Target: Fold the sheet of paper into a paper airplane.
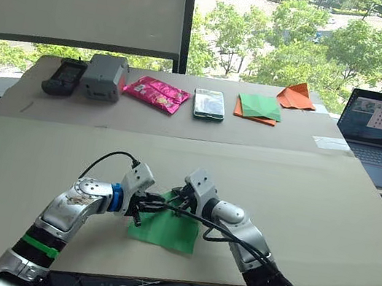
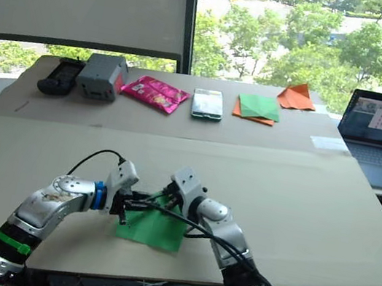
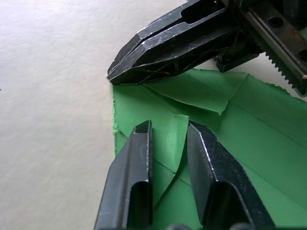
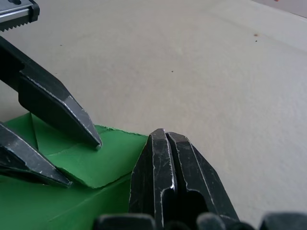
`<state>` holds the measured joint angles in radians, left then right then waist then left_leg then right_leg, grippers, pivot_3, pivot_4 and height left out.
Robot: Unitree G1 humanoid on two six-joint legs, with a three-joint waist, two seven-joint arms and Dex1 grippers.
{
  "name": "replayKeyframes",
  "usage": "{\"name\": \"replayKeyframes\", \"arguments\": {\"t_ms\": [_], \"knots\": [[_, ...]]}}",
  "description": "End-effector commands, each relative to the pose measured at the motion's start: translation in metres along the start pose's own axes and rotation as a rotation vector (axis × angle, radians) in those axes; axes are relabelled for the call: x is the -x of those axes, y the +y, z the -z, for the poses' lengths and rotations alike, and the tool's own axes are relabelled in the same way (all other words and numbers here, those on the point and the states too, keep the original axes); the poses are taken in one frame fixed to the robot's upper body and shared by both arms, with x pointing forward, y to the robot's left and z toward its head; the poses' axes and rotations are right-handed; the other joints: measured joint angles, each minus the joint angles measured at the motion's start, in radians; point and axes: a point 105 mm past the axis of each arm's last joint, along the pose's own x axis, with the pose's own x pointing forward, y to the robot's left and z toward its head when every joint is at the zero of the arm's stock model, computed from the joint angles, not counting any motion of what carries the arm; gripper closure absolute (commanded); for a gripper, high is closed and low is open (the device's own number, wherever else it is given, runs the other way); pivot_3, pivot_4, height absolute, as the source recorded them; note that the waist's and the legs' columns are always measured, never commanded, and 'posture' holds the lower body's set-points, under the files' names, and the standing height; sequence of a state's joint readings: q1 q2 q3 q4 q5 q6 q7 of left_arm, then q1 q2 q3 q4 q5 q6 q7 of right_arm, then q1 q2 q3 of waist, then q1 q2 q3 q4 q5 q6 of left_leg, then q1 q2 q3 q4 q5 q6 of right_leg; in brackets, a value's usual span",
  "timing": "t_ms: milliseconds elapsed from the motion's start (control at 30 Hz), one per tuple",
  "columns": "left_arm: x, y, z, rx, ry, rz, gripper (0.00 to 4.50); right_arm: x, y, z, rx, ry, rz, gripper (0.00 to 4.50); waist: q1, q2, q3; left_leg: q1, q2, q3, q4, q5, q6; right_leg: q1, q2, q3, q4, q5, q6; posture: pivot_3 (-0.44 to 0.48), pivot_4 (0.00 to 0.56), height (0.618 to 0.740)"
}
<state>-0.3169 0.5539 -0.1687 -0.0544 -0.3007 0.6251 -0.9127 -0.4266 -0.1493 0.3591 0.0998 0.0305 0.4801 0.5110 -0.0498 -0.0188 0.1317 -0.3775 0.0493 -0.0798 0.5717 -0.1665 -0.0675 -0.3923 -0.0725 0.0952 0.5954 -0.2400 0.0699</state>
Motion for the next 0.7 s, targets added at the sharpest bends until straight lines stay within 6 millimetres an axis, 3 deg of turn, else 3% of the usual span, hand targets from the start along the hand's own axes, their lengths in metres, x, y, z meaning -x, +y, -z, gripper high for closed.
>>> {"name": "replayKeyframes", "arguments": {"t_ms": [33,167,267,400,700], "knots": [[0.018,0.010,-0.021,-0.016,-0.042,-0.009,2.33,0.000,-0.001,0.016,-0.029,0.065,0.021,4.50,0.000,0.000,0.000,0.000,0.000,0.000,0.000,0.000,0.000,0.000,0.000,0.000,0.000,0.000,0.000,0.000,0.150,0.732],[0.021,0.016,-0.028,-0.021,-0.054,-0.005,2.33,0.000,-0.001,0.017,-0.031,0.065,0.027,4.50,0.002,0.000,0.000,0.000,0.000,0.000,0.000,0.000,0.000,0.000,0.000,0.000,0.000,0.000,0.000,0.000,0.150,0.732],[0.018,0.013,-0.036,-0.017,-0.090,0.029,3.10,0.000,0.000,0.017,-0.033,0.065,0.032,4.50,0.003,0.000,0.000,-0.001,0.000,0.000,0.000,0.000,0.000,0.000,-0.001,0.000,0.000,0.000,0.000,0.000,0.150,0.732],[0.005,0.015,-0.035,-0.036,-0.077,0.034,4.48,0.000,0.000,0.017,-0.036,0.065,0.037,4.50,0.003,0.000,0.000,-0.001,0.000,0.000,0.000,0.000,0.000,0.000,0.000,0.000,0.000,0.000,0.000,0.000,0.150,0.732],[-0.021,0.025,-0.022,-0.113,-0.003,-0.001,4.48,0.001,0.001,0.017,-0.039,0.070,0.046,4.50,0.003,0.000,0.000,-0.001,0.000,0.000,0.000,0.002,0.003,0.000,0.000,0.000,0.000,0.000,0.000,0.000,0.150,0.732]]}}
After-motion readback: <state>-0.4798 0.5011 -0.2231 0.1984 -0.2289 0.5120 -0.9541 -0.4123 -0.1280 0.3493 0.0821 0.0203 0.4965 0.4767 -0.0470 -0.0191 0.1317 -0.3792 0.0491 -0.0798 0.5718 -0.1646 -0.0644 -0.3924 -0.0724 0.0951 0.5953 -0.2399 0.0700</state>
